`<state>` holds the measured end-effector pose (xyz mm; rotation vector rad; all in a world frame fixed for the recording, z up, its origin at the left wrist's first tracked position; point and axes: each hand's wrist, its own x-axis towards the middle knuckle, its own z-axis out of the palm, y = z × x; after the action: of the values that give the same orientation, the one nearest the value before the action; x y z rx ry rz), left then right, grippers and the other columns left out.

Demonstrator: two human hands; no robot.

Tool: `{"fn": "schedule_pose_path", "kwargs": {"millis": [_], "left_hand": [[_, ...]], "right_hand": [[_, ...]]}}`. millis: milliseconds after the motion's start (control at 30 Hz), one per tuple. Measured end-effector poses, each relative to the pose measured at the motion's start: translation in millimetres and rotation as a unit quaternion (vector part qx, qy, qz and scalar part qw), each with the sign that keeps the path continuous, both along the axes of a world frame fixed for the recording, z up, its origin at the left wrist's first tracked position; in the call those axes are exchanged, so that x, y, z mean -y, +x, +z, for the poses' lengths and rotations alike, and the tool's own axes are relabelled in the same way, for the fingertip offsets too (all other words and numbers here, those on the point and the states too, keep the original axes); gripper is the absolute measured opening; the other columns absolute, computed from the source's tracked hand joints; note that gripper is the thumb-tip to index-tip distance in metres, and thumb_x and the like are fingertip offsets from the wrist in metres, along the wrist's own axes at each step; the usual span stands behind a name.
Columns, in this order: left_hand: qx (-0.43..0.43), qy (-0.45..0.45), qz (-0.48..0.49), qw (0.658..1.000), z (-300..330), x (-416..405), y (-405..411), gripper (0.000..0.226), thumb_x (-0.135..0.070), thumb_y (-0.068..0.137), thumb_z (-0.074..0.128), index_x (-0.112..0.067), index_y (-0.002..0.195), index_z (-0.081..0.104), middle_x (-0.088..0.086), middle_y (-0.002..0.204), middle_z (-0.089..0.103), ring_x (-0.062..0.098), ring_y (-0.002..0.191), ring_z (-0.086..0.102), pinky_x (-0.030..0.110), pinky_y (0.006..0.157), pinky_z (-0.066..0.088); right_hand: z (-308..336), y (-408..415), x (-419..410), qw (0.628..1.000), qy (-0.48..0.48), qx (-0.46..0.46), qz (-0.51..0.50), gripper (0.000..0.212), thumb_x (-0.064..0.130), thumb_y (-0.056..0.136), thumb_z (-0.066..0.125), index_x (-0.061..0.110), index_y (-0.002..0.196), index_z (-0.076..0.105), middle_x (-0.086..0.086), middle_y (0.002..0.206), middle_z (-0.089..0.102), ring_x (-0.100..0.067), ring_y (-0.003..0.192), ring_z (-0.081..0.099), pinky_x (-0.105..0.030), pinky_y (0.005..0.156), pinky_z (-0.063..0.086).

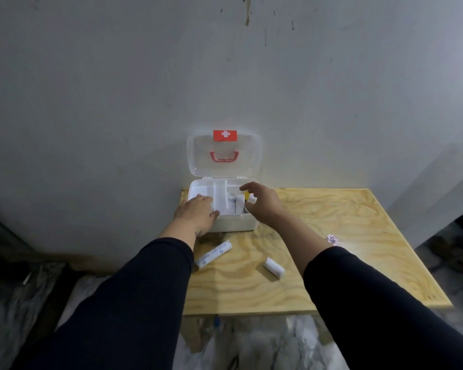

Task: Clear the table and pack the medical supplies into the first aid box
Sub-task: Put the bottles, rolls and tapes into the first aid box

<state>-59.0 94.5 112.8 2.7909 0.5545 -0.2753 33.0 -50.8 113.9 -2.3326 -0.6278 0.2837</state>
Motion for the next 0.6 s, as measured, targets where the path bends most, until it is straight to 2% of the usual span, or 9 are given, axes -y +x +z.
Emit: {"fn": "schedule_pose_path", "kwargs": {"millis": [67,167,367,467,533,600], "left_hand": [[0.007,-0.007,0.003,1.000,-0.5,9.5,-12.9,0.049,-0.037,0.101,0.036,-0.019,0.147,0.034,0.001,0.154,0.034,0.027,0.138,0.037,0.039,0.108,0.033],[0.008,-0.036,0.009,0.999,-8.4,24.9,-30.4,0.047,-0.035,0.101,0.037,-0.023,0.146,0.036,-0.002,0.152,0.038,0.023,0.136,0.041,0.036,0.104,0.037],[-0.025,-0.070,0.025,0.997,-38.8,45.5,-60.7,0.045,-0.039,0.098,0.040,-0.024,0.140,0.046,0.000,0.145,0.048,0.024,0.127,0.050,0.036,0.099,0.044],[-0.031,-0.075,0.040,0.996,-57.8,47.3,-74.4,0.046,-0.041,0.098,0.040,-0.025,0.141,0.045,-0.001,0.142,0.049,0.025,0.119,0.054,0.034,0.089,0.045],[-0.038,-0.067,0.050,0.996,-66.8,45.6,-80.2,0.048,-0.041,0.099,0.042,-0.023,0.143,0.042,-0.001,0.144,0.047,0.025,0.121,0.053,0.034,0.091,0.045],[-0.041,-0.067,0.055,0.995,-73.7,42.1,-83.0,0.047,-0.039,0.099,0.043,-0.022,0.142,0.043,0.001,0.143,0.047,0.025,0.121,0.053,0.035,0.095,0.046]], "right_hand": [[-2.5,-9.8,12.2,1.000,-0.023,-0.009,0.010,0.041,0.003,0.087,0.053,0.019,0.124,0.058,-0.008,0.129,0.058,-0.024,0.113,0.057,-0.024,0.080,0.042],[-14.9,-25.4,31.6,0.997,-0.069,-0.014,0.023,0.042,0.005,0.085,0.056,0.021,0.124,0.058,-0.008,0.131,0.058,-0.025,0.116,0.055,-0.024,0.085,0.039],[-53.1,-42.8,64.0,0.989,-0.134,-0.048,0.038,0.042,0.004,0.084,0.056,0.021,0.122,0.061,-0.013,0.121,0.064,-0.026,0.113,0.059,-0.031,0.093,0.047],[-77.3,-45.7,75.7,0.985,-0.161,-0.055,0.032,0.037,0.008,0.086,0.055,0.021,0.119,0.063,-0.014,0.120,0.062,-0.028,0.107,0.061,-0.026,0.081,0.046],[-93.3,-46.8,80.8,0.983,-0.175,-0.056,0.027,0.032,0.011,0.088,0.053,0.022,0.115,0.066,-0.013,0.117,0.059,-0.029,0.101,0.064,-0.024,0.073,0.045],[-106.2,-48.5,83.6,0.979,-0.195,-0.056,0.022,0.033,0.009,0.087,0.052,0.023,0.112,0.068,-0.011,0.114,0.059,-0.030,0.100,0.064,-0.028,0.077,0.051]]}}
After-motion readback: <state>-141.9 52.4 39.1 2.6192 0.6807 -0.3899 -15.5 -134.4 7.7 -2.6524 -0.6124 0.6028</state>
